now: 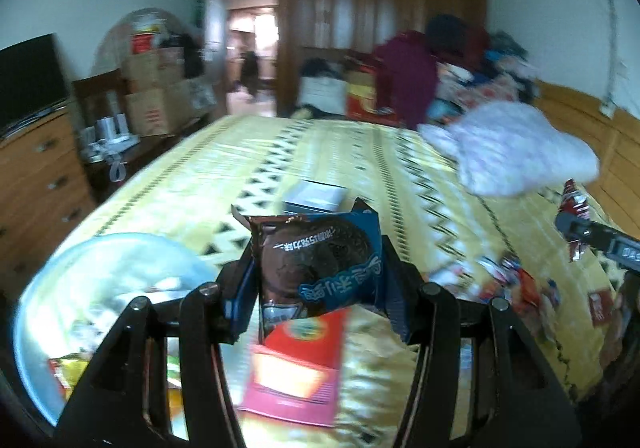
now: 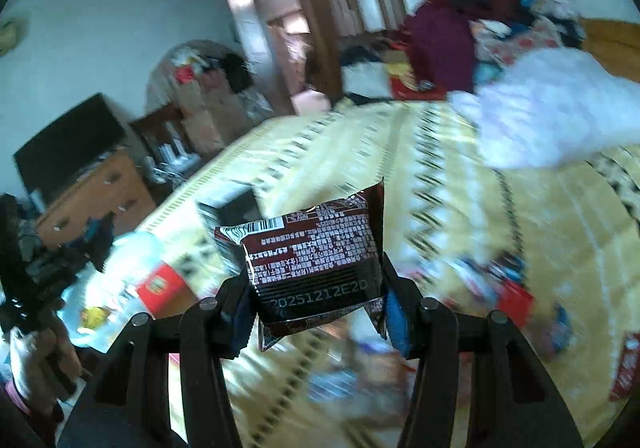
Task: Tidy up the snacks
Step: 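Carry the cookie packet and dark wafer packet over the glass bowl, then lower both packets into the glass bowl and open both tools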
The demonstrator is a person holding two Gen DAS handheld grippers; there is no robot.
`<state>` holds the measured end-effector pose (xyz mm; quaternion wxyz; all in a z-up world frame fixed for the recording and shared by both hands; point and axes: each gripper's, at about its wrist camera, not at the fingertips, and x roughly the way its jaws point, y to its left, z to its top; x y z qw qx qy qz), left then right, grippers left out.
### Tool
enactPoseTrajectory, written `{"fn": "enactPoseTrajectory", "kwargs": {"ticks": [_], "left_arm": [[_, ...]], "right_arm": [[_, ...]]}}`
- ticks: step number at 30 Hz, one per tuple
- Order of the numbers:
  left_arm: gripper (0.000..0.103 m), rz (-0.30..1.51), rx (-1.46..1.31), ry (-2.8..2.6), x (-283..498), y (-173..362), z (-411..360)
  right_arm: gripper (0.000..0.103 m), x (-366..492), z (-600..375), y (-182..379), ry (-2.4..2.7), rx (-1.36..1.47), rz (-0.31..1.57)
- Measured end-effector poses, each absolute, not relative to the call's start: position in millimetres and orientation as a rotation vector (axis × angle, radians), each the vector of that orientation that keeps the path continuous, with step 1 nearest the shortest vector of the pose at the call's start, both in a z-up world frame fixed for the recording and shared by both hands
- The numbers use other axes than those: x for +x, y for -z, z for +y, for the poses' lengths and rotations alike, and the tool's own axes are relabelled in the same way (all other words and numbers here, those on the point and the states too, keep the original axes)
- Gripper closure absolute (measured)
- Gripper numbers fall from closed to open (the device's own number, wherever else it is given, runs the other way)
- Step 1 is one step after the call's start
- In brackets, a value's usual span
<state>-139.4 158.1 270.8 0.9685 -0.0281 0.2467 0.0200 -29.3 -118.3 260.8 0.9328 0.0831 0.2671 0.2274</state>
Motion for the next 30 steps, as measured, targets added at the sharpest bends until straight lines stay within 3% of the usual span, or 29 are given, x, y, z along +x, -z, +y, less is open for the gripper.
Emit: {"fn": "enactPoseTrajectory", "kwargs": {"ticks": [14, 30], "left_arm": [[0.048, 0.523, -0.178, -0.375, -151.4, -260.7, 315.6], [0.048, 0.574, -0.240, -0.438, -164.9, -239.4, 381.1]], "right_arm": [[0.046, -13.3, 122.3, -299.6, -0.808, 0.100, 0.558], [0.045, -26.4, 271.2, -272.1, -0.980, -0.025, 0.675]]}}
